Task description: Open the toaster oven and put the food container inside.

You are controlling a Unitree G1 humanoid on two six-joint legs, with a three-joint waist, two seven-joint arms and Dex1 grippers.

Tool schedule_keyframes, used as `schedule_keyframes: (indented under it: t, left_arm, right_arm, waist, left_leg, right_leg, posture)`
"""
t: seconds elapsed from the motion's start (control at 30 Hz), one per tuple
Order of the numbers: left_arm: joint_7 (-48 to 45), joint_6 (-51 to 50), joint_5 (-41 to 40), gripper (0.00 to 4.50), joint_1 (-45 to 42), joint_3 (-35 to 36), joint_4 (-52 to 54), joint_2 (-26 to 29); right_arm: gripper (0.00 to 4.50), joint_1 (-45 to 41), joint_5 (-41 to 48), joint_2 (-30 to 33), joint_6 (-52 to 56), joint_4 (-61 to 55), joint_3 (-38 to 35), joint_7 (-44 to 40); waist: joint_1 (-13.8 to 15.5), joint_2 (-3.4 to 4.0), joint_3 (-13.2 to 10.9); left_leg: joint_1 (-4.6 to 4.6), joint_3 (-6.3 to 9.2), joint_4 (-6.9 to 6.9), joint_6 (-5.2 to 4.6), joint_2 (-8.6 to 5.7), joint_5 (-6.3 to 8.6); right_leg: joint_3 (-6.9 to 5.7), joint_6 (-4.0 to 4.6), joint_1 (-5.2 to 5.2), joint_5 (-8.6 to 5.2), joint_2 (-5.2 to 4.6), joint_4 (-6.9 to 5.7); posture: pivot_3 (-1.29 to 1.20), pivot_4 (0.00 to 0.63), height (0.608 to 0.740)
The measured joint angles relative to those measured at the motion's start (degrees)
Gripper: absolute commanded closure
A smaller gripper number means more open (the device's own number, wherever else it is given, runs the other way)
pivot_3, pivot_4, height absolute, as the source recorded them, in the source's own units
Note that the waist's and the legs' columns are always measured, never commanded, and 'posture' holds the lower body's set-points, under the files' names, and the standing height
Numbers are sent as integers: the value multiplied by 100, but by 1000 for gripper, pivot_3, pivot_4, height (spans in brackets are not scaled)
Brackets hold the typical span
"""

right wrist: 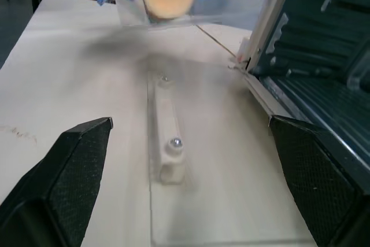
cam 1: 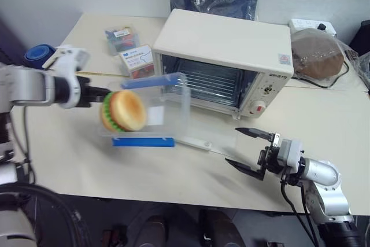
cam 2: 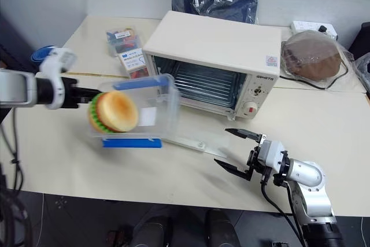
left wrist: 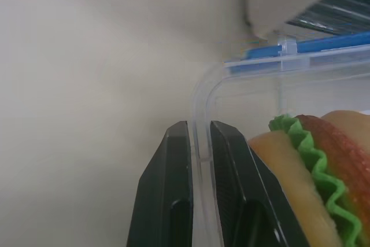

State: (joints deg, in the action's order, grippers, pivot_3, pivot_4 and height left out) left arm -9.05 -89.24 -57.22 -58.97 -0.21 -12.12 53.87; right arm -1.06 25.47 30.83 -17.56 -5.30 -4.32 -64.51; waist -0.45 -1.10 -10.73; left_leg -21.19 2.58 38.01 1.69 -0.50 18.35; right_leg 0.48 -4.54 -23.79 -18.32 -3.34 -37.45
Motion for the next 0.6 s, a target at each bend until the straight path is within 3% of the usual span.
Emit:
schedule_keyframes:
  t: [0.2,0.53,0.57,0.6]
  left_arm:
    - [-528,325,1051,4275,-898,-674,-616,-840]
    - [-1507,803,2201,4275,-1357,-1374,-1218,-1702]
    - [-1578,863,2313,3553,-1380,-1383,-1309,-1826]
    - [-1614,874,2370,3319,-1381,-1385,-1334,-1875]
  right_arm:
    - [0,561,-39,31,15,-545,-167,400]
    - [0,907,-200,-8,20,-1010,-258,976]
    - [0,907,-222,-24,20,-1035,-251,1049]
    - [0,911,-232,-30,20,-1042,-251,1076]
  waist:
    - [-29,0,0]
    - [20,0,0]
    - [28,0,0]
    - [26,0,0]
  left_leg:
    - [1,-4,1,2,1,-1]
    - [3,-4,4,1,-2,-2]
    - [2,-3,7,1,-2,-2]
    - [2,-4,7,1,-3,-2]
  right_leg:
    - [1,-2,-5,-1,3,-6]
    - [4,-5,-4,-3,1,0]
    - [4,-5,-4,-3,1,0]
    - [5,-5,-4,-3,1,1]
  posture:
    - [0,150,740]
    - [0,150,740]
    - [0,150,740]
    - [0,150,740]
